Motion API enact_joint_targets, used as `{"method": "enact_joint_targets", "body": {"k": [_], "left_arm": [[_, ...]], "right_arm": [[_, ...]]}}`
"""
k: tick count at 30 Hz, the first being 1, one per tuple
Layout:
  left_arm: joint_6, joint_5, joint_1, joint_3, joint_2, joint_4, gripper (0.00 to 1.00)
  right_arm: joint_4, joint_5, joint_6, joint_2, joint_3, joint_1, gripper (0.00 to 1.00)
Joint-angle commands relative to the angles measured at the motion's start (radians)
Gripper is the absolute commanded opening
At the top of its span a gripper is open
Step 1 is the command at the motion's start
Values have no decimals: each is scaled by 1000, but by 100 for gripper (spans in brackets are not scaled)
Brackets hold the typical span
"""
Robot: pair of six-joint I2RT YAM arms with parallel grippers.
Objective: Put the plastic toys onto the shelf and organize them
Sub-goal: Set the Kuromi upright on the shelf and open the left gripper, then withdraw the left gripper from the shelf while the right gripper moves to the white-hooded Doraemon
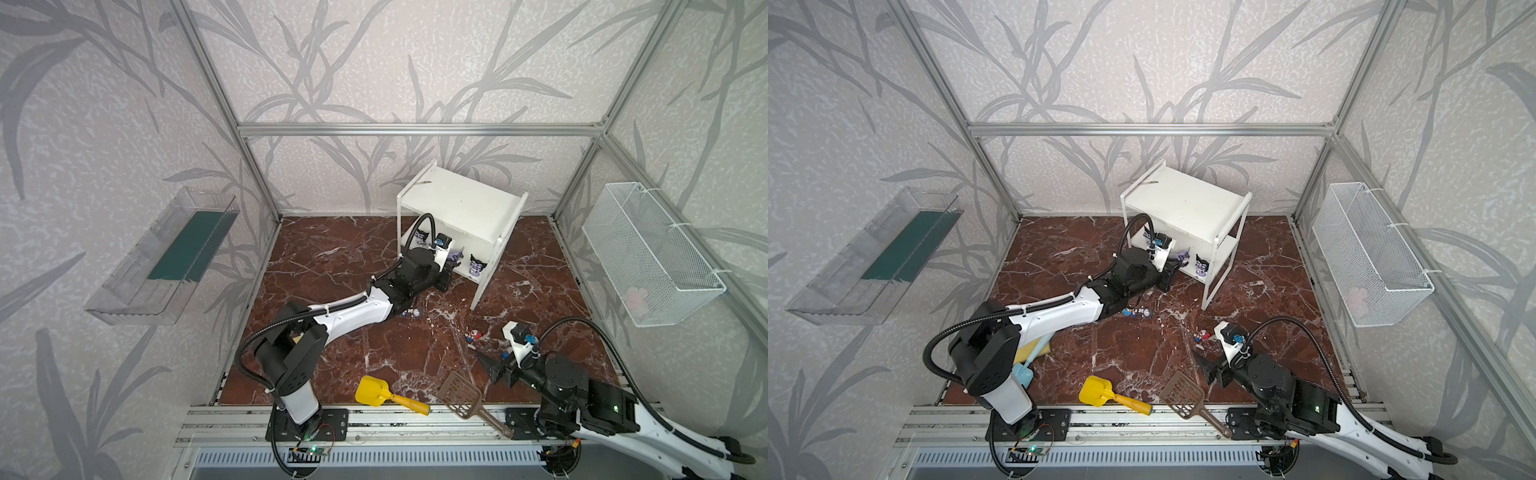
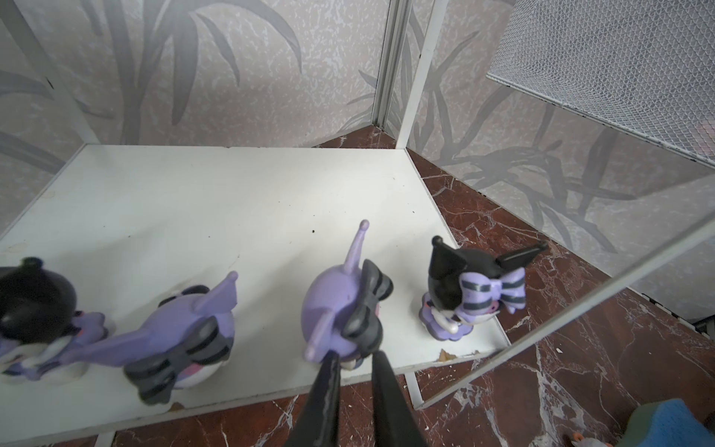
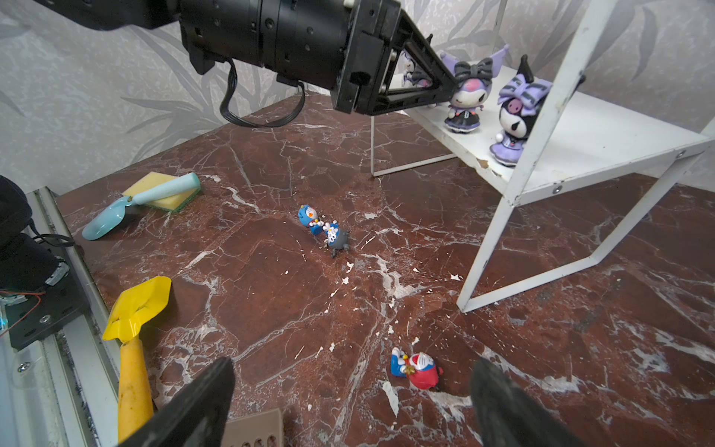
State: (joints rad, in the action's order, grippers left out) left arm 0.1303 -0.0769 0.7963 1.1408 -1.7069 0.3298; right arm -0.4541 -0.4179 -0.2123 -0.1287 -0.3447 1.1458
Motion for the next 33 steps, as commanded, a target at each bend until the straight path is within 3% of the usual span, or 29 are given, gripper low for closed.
{"method": "enact_joint_targets", "body": {"k": [1, 27, 33], "left_arm": [[-18, 10, -3, 34, -11, 17, 19], [-44, 52, -7, 29, 12, -17, 19], [-40, 35, -6, -3, 46, -22, 29]], "right_arm": [[8, -1, 3, 14, 10, 5, 95], [6, -6, 0, 14, 9, 6, 95], [3, -19, -7, 14, 9, 6, 95]]}}
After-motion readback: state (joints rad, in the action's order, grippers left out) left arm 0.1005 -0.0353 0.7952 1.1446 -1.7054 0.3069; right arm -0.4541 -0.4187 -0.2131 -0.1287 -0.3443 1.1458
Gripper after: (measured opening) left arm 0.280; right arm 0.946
